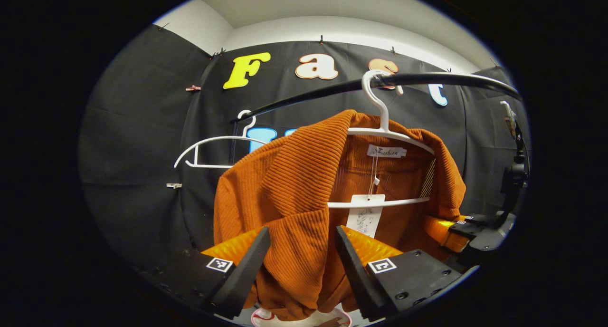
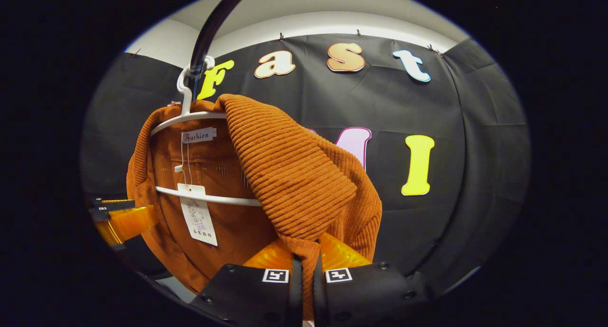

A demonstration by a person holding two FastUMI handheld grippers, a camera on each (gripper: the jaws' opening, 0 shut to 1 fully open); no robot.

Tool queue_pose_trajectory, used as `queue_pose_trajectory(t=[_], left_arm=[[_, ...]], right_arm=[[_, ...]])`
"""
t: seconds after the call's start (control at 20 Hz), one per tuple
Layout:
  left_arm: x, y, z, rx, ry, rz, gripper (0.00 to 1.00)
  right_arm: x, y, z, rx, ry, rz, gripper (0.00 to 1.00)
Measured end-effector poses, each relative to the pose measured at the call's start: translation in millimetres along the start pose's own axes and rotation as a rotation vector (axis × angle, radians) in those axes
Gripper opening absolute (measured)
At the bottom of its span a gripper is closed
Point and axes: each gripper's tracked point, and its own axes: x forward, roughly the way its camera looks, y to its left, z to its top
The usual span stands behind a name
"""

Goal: Grasp the clothes on the hanger with both hands and then place them into the laundry hamper below.

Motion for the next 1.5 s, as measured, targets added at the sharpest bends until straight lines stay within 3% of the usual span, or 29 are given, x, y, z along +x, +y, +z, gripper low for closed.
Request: queue_pose_trajectory(t=[0.3, 0.35, 0.45, 0.6, 0.75, 0.85, 1.0, 1.05, 1.1, 1.25, 1.3, 1.35, 1.5], left_arm=[[30, 32, 15, -0.025, -0.096, 0.192, 0.89], [39, 32, 16, -0.044, -0.103, 0.194, 0.88], [45, 29, 9, -0.062, -0.057, 0.175, 0.57], [35, 50, 20, -0.022, -0.072, 0.215, 0.11], [23, 68, 28, 0.051, -0.043, 0.239, 0.09], [9, 88, 59, 0.115, -0.102, 0.301, 0.09], [-3, 97, 104, 0.161, -0.204, 0.318, 0.08], [0, 97, 111, 0.171, -0.226, 0.312, 0.08], [4, 99, 114, 0.181, -0.233, 0.311, 0.09], [15, 109, 120, 0.206, -0.236, 0.31, 0.08], [19, 112, 123, 0.215, -0.238, 0.311, 0.08], [22, 112, 126, 0.214, -0.242, 0.297, 0.08], [36, 112, 129, 0.241, -0.241, 0.254, 0.08]], right_arm=[[0, 2, -2, 0.019, 0.007, 0.054, 0.13], [1, 2, -2, 0.025, 0.006, 0.065, 0.13], [2, 0, 0, 0.034, 0.001, 0.081, 0.13], [1, -14, 9, 0.04, -0.028, 0.086, 0.13], [2, -38, 24, 0.111, -0.068, 0.074, 0.13], [-3, -53, 42, 0.186, -0.114, 0.065, 0.13], [-11, -64, 66, 0.257, -0.171, 0.051, 0.09], [-12, -66, 72, 0.253, -0.186, 0.05, 0.13], [-13, -67, 79, 0.237, -0.204, 0.05, 0.09], [-22, -74, 102, 0.176, -0.262, 0.048, 0.13], [-26, -80, 114, 0.162, -0.295, 0.046, 0.17], [-27, -82, 123, 0.153, -0.319, 0.05, 0.13], [-15, -85, 128, 0.123, -0.335, 0.05, 0.17]])
